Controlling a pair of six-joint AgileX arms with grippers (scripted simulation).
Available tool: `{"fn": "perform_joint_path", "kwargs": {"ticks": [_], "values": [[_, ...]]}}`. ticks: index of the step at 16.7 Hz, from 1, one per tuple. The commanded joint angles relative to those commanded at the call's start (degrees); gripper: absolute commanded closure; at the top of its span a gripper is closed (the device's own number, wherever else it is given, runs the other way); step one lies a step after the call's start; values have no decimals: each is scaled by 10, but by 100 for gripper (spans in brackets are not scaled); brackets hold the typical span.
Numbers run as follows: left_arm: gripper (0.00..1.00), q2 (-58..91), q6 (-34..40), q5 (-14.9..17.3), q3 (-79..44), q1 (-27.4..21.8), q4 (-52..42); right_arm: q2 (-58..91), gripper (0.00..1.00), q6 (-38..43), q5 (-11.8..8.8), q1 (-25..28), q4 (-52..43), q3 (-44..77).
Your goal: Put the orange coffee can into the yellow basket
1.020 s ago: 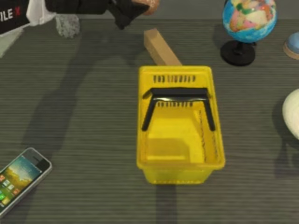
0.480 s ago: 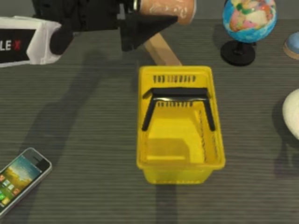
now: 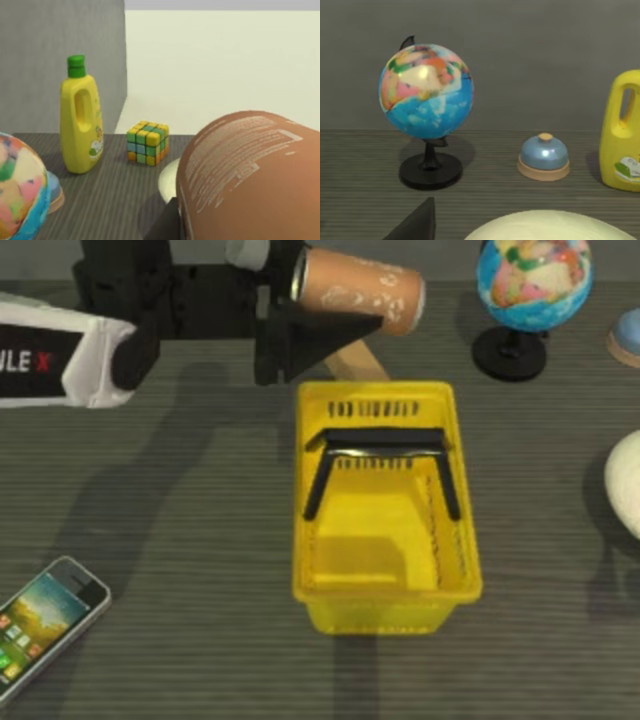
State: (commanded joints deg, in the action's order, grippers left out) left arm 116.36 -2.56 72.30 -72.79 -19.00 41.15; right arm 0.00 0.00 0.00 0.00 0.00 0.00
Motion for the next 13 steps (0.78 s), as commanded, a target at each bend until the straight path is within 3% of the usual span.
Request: {"fn": "perform_joint_path", "kwargs": {"ticks": [4,13], "values": [[100,22,-1,1,4,4,23,0,0,0,0,0,0,0],[100,143,2,1,50,15,194,0,0,0,0,0,0,0]]}}
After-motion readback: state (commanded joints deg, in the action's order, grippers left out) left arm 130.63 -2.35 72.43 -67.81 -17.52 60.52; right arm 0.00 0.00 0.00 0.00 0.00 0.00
